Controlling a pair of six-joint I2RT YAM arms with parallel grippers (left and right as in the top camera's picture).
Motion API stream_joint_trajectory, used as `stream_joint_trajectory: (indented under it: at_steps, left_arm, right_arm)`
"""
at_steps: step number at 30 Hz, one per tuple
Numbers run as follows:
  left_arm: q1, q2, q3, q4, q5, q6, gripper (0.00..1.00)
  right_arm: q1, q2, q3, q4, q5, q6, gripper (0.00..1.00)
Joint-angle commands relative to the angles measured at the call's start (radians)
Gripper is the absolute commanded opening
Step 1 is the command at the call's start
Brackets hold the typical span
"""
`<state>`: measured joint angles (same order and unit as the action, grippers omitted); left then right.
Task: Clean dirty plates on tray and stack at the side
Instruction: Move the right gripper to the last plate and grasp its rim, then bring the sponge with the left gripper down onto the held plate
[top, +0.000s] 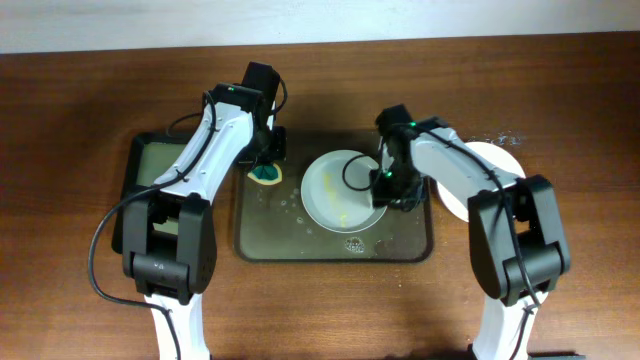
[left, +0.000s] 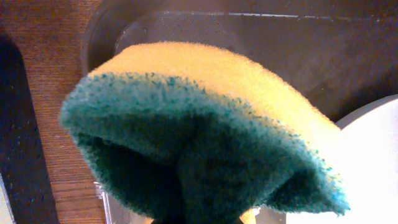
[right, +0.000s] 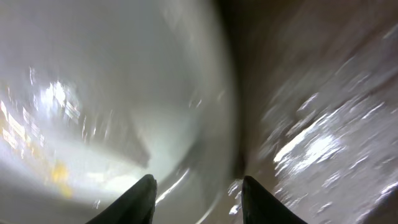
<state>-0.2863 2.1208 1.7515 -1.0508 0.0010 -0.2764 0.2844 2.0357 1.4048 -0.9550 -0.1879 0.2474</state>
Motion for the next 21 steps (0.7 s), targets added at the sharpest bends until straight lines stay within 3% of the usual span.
stream_joint_trajectory:
  at_steps: [1, 7, 9, 11, 15, 21]
  left_arm:
    - [0.006, 0.0, 0.013, 0.002, 0.003, 0.016, 0.0]
    - [0.006, 0.0, 0.013, 0.002, 0.003, 0.016, 0.0]
    - [0.006, 0.0, 0.013, 0.002, 0.003, 0.016, 0.0]
    - [0.006, 0.0, 0.013, 0.002, 0.003, 0.016, 0.0]
    - [0.006, 0.0, 0.013, 0.003, 0.003, 0.016, 0.0]
    - [0.006, 0.0, 0.013, 0.008, 0.003, 0.016, 0.0]
  right_arm:
    - [-0.044, -0.017, 0.02, 0.063, 0.036, -0.118, 0.46]
    - [-0.049, 0.008, 0.02, 0.174, 0.031, -0.188, 0.45]
    - [-0.048, 0.034, 0.019, 0.164, 0.014, -0.188, 0.38]
    - [-0.049, 0.047, 0.019, 0.14, -0.003, -0.178, 0.23]
    - [-0.049, 0.05, 0.016, 0.123, -0.011, -0.07, 0.05]
    - [-0.035, 0.05, -0.011, 0.122, -0.052, 0.232, 0.04]
